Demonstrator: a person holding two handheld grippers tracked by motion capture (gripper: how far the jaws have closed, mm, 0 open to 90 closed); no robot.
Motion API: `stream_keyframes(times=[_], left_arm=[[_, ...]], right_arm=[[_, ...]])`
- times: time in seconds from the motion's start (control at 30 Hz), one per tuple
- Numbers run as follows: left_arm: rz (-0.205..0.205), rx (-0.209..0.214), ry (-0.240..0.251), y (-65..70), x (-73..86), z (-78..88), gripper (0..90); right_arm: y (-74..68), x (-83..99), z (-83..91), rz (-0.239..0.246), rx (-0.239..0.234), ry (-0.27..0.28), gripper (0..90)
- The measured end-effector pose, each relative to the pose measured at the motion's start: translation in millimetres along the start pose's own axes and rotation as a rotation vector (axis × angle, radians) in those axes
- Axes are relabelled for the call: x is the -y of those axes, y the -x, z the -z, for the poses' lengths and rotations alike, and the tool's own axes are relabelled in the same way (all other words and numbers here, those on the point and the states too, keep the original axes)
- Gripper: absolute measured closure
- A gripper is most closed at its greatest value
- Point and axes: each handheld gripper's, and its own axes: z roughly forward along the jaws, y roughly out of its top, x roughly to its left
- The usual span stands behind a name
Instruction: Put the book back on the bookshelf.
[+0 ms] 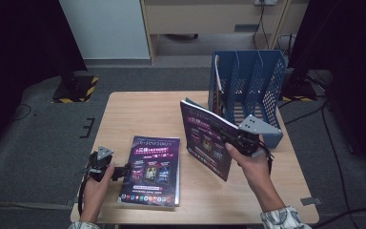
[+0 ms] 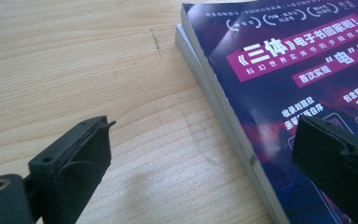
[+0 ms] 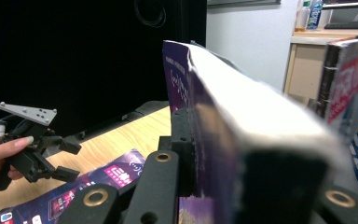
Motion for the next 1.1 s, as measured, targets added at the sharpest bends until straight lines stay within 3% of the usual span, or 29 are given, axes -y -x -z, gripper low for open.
stream_keyframes(times=[1.1], left_arm=[[-0.006, -0.008, -0.004, 1.0, 0.4, 0.0, 4.5]], right_arm=[[24.8, 12.1, 64.5, -0.029, 0.080, 0.010, 84.0]])
